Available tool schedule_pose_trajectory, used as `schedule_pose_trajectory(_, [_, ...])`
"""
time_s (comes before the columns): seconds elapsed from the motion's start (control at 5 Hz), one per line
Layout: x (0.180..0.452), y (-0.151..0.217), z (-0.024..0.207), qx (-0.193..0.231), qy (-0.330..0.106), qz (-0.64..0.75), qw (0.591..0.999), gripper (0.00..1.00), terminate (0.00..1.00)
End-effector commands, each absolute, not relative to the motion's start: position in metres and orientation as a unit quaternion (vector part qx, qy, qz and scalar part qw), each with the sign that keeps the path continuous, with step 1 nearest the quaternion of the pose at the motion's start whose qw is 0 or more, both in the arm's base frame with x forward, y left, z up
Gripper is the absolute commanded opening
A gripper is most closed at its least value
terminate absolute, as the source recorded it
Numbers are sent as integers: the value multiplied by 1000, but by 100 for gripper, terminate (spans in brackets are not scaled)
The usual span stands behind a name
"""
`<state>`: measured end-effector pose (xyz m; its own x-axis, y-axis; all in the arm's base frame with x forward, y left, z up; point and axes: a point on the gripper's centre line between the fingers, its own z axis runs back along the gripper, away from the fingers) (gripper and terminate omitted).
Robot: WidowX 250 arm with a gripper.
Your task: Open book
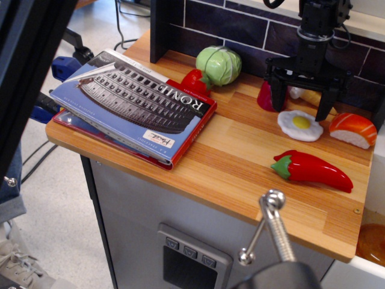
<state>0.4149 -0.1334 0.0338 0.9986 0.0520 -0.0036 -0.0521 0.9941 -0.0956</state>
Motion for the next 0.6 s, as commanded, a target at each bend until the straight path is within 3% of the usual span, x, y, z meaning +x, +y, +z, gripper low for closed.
schedule_pose_trajectory(0.0, [415,-133,34,-48,1,26,999,100,0])
schedule_pose_trajectory(0.4, [399,-104,86,-56,-28,-12,998,100,0])
